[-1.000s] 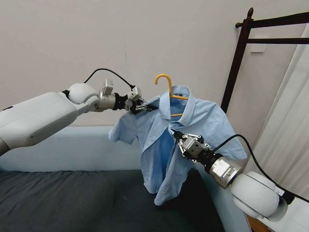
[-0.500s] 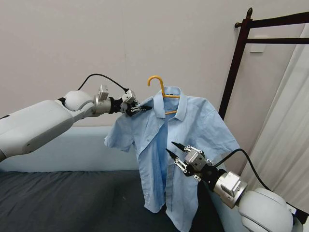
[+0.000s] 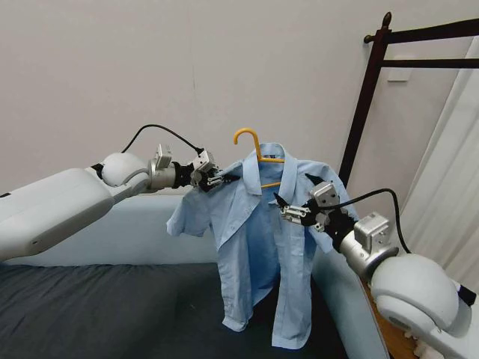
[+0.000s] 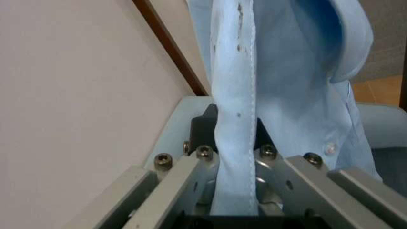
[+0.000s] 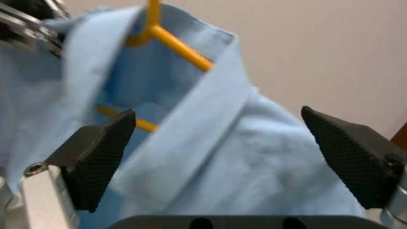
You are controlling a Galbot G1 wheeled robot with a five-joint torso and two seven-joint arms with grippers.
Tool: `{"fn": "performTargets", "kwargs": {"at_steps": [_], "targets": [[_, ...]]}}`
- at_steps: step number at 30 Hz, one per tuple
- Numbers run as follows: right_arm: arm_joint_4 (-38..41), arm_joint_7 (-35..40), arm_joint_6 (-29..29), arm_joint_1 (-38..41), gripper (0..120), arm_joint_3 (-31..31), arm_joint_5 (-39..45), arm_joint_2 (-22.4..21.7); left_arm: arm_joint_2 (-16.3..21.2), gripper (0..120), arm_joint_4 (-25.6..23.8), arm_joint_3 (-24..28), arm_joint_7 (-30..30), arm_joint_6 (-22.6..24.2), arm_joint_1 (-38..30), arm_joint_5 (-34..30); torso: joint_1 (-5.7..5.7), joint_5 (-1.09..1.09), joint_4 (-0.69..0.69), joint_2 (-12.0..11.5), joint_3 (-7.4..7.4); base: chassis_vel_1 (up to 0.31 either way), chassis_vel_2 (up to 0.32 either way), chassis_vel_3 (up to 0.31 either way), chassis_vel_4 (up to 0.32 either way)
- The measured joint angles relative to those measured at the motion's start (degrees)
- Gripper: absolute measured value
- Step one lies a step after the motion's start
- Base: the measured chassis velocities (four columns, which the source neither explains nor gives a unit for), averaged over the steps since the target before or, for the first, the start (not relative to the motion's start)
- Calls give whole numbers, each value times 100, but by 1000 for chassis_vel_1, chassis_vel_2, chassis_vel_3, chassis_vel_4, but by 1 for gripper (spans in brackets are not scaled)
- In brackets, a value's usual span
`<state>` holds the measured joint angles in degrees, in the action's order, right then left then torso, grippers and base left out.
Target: Pick up the clothes from the sofa and hang them on the clothes hanger.
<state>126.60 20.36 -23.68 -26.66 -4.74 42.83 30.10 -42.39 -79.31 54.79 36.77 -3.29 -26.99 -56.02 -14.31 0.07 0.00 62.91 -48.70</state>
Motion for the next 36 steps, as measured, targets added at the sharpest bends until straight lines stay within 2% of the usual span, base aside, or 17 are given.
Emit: {"fn": "performTargets", "kwargs": {"at_steps": [1, 4, 7, 13, 16, 19, 24, 25, 31, 33, 36], "targets": [[0, 0, 0, 0, 99, 0, 0, 0, 0, 1, 0, 0, 0, 0, 0, 0, 0, 0, 0, 0, 0, 0, 0, 0, 0], [-20, -234, 9, 290, 100, -10, 441, -476, 24, 1, -92, -32, -2, -24, 72, 59, 0, -1, -5, 1, 0, 0, 0, 0, 0], [99, -180, -115, 520, 100, -133, 591, -553, 23, 1, -206, -76, -81, 19, 161, 82, 1, -1, -6, 1, 1, 0, 0, 0, 0], [251, 273, -467, 767, 100, -397, 632, -226, 40, 1, -477, -79, -440, 274, 206, 62, 0, -1, -1, 0, 1, 0, 0, 0, 0], [226, 536, -701, 806, 100, -521, 463, -71, 105, 1, -757, -8, -920, 616, 165, -85, 0, -1, 1, 0, 0, 0, 0, 0, 0], [231, 613, -788, 749, 95, -523, 423, -54, 116, 1, -884, 20, -1115, 766, 136, -136, 0, -1, 1, 1, 1, 0, 0, 0, 0], [238, 717, -950, 528, 77, -522, 253, 10, 93, 1, -1163, 73, -1462, 1016, 119, -349, 0, 0, -4, 1, 1, 0, 0, 0, 0], [238, 717, -950, 528, 77, -522, 253, 10, 93, 1, -1163, 73, -1462, 1016, 119, -349, 0, 0, -4, 1, 1, 0, 0, 0, 0], [46, 790, -1169, 307, 53, -527, -137, 125, 115, 1, -1224, 135, -1556, 1060, 92, -391, 0, -1, -1, 1, 0, 0, 0, 0, 0], [22, 792, -1194, 276, 49, -527, -177, 130, 125, 1, -1228, 145, -1555, 1060, 79, -397, 0, -1, -1, 0, 0, 0, 0, 0, 0], [-24, 802, -1267, 217, 34, -526, -282, 150, 147, 1, -1240, 154, -1534, 1059, 39, -436, 0, 0, -2, 1, 1, 0, 0, 0, 0]]}}
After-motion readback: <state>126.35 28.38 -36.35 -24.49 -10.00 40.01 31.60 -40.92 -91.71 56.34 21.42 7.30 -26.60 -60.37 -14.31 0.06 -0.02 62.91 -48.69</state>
